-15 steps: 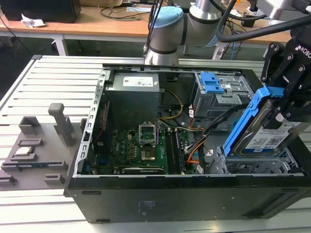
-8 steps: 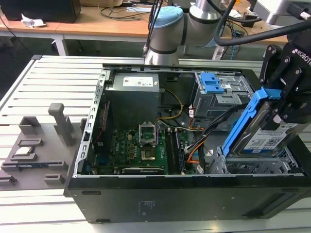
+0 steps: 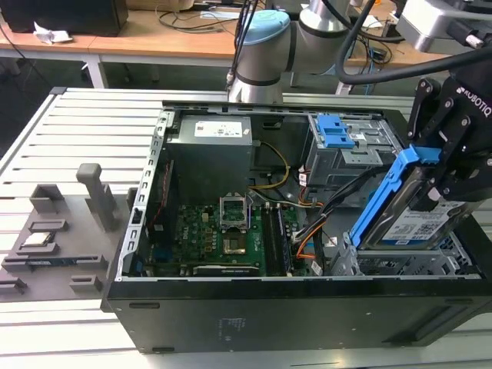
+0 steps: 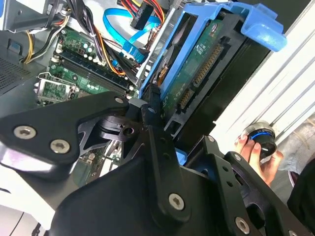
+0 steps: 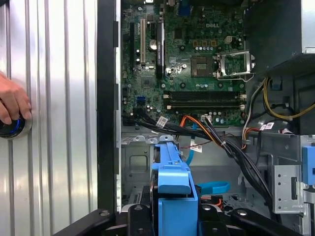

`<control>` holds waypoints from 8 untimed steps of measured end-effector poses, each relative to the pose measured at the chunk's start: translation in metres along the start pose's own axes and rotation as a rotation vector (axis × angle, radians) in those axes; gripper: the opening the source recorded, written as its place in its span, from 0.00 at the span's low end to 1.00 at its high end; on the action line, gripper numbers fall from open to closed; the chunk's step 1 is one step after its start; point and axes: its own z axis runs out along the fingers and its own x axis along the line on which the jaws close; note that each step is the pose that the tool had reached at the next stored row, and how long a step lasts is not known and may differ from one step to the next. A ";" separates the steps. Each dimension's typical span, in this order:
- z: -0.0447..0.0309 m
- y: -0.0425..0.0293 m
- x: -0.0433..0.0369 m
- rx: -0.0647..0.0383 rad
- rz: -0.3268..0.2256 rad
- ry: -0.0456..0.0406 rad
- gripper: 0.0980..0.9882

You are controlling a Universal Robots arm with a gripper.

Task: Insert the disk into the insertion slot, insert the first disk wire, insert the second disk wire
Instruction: 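Insert the disk into the insertion slot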

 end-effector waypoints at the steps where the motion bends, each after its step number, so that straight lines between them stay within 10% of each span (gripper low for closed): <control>1: 0.0008 0.0000 0.0000 0.000 0.000 0.0000 0.30; 8: 0.0111 -0.0004 0.0000 0.000 0.000 0.0002 0.30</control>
